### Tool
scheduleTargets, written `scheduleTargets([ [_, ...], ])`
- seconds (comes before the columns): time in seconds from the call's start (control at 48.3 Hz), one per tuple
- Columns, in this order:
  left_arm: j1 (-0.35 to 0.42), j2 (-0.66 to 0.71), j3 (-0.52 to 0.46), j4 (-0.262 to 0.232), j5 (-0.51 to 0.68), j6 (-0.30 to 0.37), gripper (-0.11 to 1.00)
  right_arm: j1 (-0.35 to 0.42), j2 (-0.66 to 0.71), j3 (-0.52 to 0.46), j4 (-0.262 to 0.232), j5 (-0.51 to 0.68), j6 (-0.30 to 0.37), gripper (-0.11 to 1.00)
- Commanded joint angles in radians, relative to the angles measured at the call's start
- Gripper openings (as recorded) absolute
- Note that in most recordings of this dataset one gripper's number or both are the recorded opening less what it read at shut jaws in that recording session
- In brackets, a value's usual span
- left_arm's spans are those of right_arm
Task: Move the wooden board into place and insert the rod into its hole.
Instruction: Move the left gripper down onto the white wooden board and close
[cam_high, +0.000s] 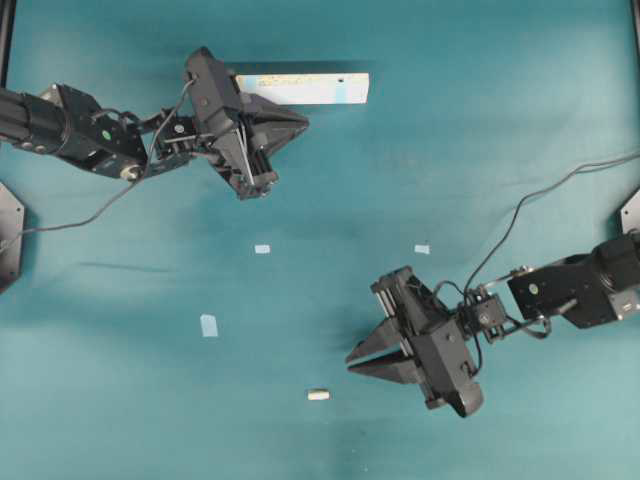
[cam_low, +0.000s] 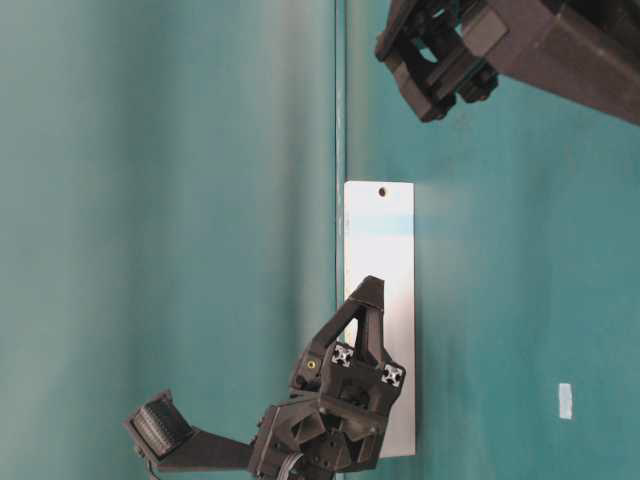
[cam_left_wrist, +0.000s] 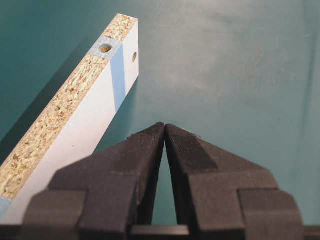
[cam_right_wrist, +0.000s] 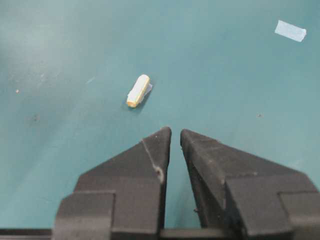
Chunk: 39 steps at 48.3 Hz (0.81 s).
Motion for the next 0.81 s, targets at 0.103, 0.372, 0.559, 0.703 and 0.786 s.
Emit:
scheduleTargets([
  [0.103, -0.005, -0.120, -0.049, 0.040, 0.196, 0.006, 0.02, 0.006, -0.084, -0.031, 0.000, 0.060, 0.005, 0.09],
  [0.372, -0.006, -0.314, -0.040, 0.044, 0.469, 0.158, 0.35, 0.006, -0.222, -0.057, -0.003, 0.344, 0.006, 0.03],
  [0.559, 0.018, -0.428, -0.015, 0.043, 0.594, 0.334, 0.81, 0.006, -0.272, -0.078, -0.003, 0.468, 0.006, 0.45],
  [0.703, 0.066, -0.446, 0.008, 0.043, 0.644, 0.362, 0.85, 0.006, -0.273, -0.104, -0.003, 0.538, 0.008, 0.82],
  [0.786, 0.094, -0.437, 0.021, 0.043, 0.644, 0.368, 0.90, 0.006, -0.273, -0.118, -0.003, 0.568, 0.006, 0.82],
])
